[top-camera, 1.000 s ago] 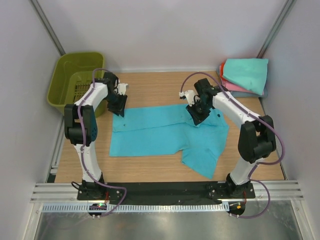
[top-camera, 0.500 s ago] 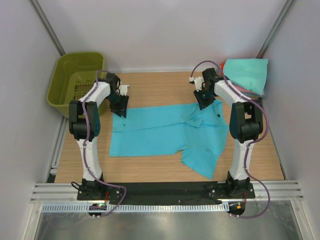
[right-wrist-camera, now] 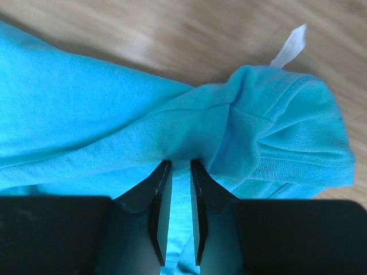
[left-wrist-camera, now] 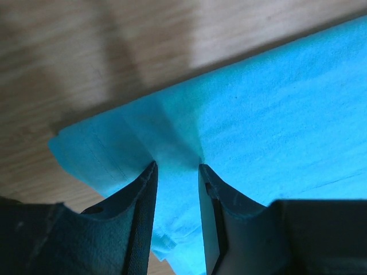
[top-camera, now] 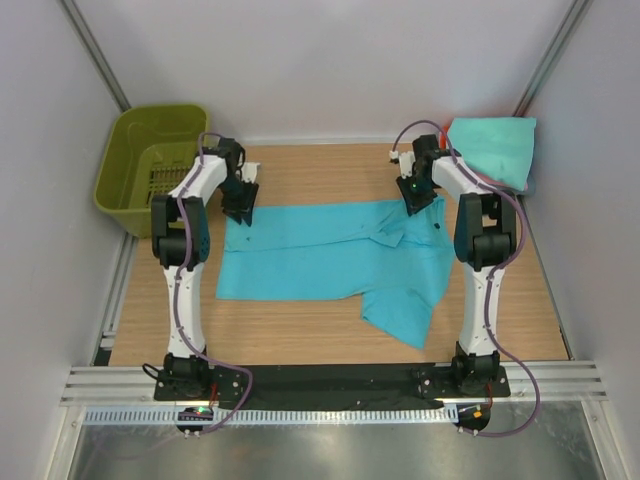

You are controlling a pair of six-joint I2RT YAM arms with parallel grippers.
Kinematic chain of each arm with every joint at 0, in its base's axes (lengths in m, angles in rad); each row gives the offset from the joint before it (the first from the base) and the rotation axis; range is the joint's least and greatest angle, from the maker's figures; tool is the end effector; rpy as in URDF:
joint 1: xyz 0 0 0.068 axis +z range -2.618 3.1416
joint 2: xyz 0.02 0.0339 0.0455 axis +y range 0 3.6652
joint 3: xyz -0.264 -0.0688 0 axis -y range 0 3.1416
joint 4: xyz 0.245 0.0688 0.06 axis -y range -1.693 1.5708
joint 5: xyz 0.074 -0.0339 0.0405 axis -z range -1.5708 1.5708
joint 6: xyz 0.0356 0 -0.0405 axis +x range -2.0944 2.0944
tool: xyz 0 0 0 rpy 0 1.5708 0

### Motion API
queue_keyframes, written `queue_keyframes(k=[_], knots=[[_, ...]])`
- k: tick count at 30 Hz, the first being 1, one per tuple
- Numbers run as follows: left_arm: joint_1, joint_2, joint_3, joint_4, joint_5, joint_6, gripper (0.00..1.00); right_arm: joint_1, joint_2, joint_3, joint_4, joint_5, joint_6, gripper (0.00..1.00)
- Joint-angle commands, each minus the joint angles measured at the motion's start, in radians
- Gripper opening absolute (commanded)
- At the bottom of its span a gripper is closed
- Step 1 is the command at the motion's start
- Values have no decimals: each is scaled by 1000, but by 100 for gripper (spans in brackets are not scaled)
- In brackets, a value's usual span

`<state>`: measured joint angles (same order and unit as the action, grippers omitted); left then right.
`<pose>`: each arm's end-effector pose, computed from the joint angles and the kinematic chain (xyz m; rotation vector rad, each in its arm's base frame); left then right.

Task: Fold and stack the t-shirts
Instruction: Fold the tshirt

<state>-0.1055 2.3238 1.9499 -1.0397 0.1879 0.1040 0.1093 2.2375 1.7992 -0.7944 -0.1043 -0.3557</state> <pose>0.4643 -0.0559 0.1649 0.3327 2.9534 -0.2802 0.4637 0.0546 0.1681 -0.6676 2.7114 0.0861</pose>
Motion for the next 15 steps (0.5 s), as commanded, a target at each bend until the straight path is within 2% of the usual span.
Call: queue_keyframes(k=[1,5,8,10,12,13,14,15], knots=[[-8,104,101,9,-62,19,37,-20,66,61,38,38,8,25],[-20,177,246,-8,-119,39,37,-22,112,124,57,66,-9,25],[-37,174,287,-8,-163,39,36,-25,145,190,60,65,-26,25],[-60,125,281,-26,-179,39,36,-25,122,248,34,51,-34,27],[-82,-21,224,-17,-244,31,39,-25,30,256,23,25,-48,29],[-94,-76,204,0,-261,39,42,-23,-8,247,26,14,-69,32],[-105,-145,184,6,-284,48,55,-26,-48,230,30,2,-77,35],[-118,-252,178,4,-365,37,72,-23,-102,179,53,-27,-86,38]])
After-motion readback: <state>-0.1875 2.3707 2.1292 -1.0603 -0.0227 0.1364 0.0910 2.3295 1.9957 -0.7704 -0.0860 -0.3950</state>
